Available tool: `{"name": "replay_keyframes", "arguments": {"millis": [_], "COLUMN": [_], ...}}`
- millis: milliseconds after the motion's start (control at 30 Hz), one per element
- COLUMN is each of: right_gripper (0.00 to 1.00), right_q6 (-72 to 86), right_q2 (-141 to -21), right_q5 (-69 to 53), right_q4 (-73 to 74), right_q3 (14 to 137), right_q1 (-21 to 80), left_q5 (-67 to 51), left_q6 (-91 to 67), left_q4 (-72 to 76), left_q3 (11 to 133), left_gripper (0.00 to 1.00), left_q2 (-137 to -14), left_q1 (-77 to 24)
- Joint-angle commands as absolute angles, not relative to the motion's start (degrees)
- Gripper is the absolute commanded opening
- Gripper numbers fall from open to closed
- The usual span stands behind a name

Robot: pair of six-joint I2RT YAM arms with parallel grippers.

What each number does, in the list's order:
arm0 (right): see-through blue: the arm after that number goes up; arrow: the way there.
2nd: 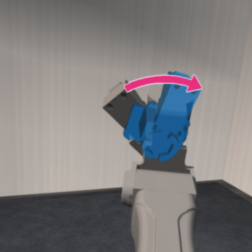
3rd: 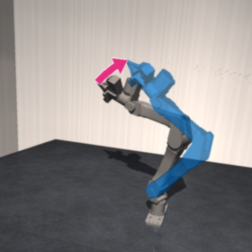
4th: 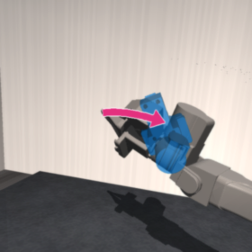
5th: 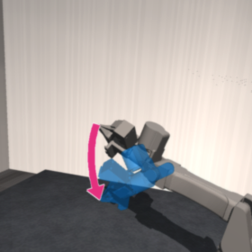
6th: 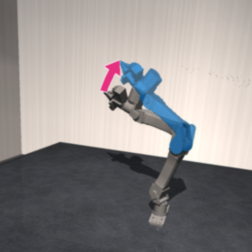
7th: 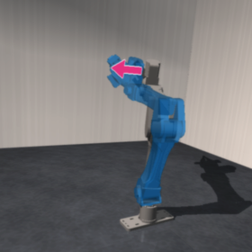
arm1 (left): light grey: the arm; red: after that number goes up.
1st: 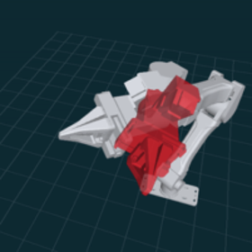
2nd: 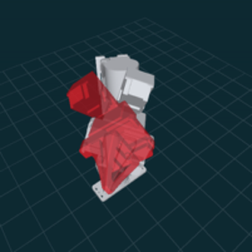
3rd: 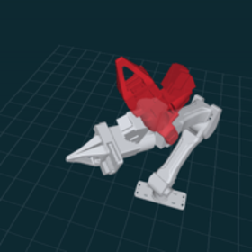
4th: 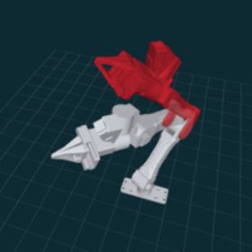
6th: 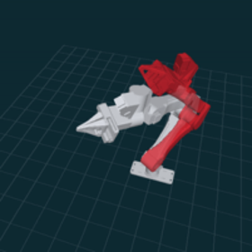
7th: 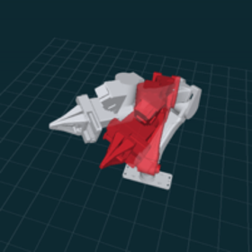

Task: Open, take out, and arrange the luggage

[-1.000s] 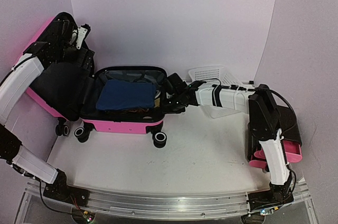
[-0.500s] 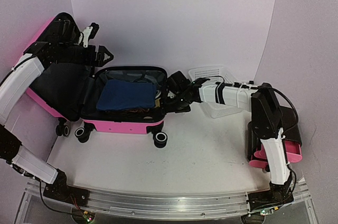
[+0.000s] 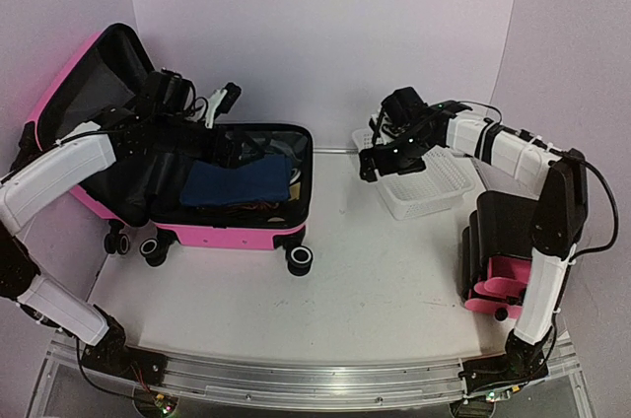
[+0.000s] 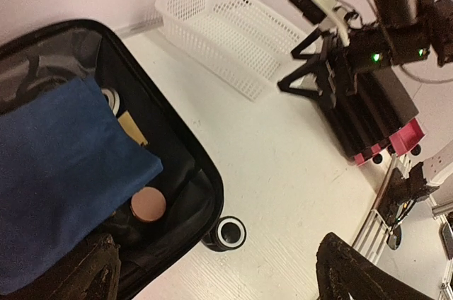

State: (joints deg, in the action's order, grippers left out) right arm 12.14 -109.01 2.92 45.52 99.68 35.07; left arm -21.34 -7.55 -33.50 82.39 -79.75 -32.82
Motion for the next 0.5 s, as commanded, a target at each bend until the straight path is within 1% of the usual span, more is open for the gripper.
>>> {"name": "replay_keyframes", "arguments": {"millis": [0,133,267,400,433,467], "right_gripper": [0.98,0.98,0.98,0.87,0.82,0.75], "right_q6": [1.18,-10.27,-13.24,-10.1,-8.59,-7.03], "right_q2": [-109.49,-114.8,-121.26,-126.5,-127.18,-127.54], "right_q5": [6.36,6.11,12.12,17.57,18.16,18.53], "right_q4": [50.78,51.92,53.82,54.94,55.09,55.15], "right_q3": [98.52,101.29,107.41,112.91,113.42,113.76], "right_q1": [30.61,29.71,29.55,29.61,29.56,29.61], "left_q5": [-23.87,-26.32,-26.45,-25.32,-25.11,-24.86], "left_q6": [-11.36,-13.32,-13.39,-13.2,-13.11,-12.99], "left_q4": [-28.73,-26.61,-25.93,-25.93,-25.97,-26.0], "left_q3": [78.07,74.78,72.85,71.38,71.17,70.97], "left_gripper": [0.96,0.96,0.96,0.96,0.95,0.95], "left_q2": [-81.99,-83.46,-83.68,-82.96,-82.74,-82.64], "left_q1": [-33.01,-33.71,-33.93,-33.99,-33.93,-33.93]}}
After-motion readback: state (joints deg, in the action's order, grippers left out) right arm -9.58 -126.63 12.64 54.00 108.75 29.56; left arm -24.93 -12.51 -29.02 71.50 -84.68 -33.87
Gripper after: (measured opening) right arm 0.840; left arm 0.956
